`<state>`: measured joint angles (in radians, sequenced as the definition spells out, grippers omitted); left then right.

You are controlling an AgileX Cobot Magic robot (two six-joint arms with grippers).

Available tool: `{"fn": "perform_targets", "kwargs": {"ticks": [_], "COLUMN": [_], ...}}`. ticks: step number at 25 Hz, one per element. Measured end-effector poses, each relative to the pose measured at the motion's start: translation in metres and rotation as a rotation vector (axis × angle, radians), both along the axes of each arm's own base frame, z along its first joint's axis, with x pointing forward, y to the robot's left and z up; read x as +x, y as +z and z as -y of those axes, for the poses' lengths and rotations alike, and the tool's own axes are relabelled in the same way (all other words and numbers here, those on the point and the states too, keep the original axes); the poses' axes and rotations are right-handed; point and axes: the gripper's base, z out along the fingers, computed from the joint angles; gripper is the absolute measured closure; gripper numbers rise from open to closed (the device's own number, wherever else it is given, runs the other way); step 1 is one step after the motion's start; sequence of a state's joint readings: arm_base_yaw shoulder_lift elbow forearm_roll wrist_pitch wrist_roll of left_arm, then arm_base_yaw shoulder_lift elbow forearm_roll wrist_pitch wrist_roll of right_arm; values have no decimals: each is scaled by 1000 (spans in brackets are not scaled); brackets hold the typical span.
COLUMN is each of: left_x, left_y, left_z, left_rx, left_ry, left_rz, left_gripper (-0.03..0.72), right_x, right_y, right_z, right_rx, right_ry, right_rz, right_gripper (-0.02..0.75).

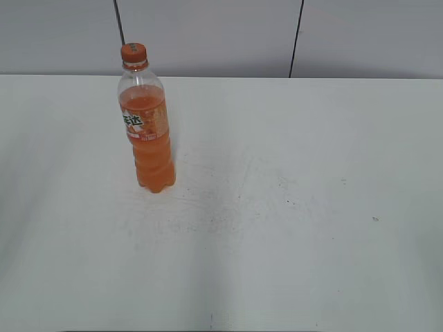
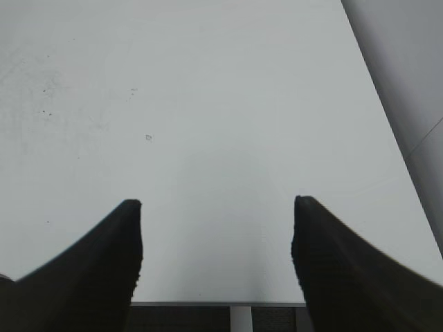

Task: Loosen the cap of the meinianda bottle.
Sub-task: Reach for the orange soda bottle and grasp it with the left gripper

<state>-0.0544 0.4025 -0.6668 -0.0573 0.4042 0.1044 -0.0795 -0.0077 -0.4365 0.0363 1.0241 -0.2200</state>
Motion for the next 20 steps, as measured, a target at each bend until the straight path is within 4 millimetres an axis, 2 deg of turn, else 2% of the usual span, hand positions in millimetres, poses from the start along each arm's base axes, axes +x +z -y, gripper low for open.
{"fn": "perform_targets", "kwargs": {"ticks": [4, 8, 9, 12, 16, 20], "left_x": [49, 92, 105, 124, 141, 154], "left_y": [-9, -47, -64, -95, -130, -158], "left_z": [1, 6, 10, 23, 42, 45], "left_rx": [-6, -14, -12, -1, -40, -2], "left_ry": [17, 10, -3, -78, -277, -462], "left_rz": [63, 31, -9, -12, -23, -52], "left_gripper": [221, 221, 221, 221, 221, 221], "right_x": [0, 0, 0, 0, 0, 0], "right_y": [0, 0, 0, 0, 0, 0], "right_z": [0, 0, 0, 0, 0, 0], "right_rx": [0, 0, 0, -1, -1, -1], "right_ry": [0, 0, 0, 0, 0, 0], "right_rz": [0, 0, 0, 0, 0, 0], "right_gripper": [228, 228, 228, 228, 228, 228]}}
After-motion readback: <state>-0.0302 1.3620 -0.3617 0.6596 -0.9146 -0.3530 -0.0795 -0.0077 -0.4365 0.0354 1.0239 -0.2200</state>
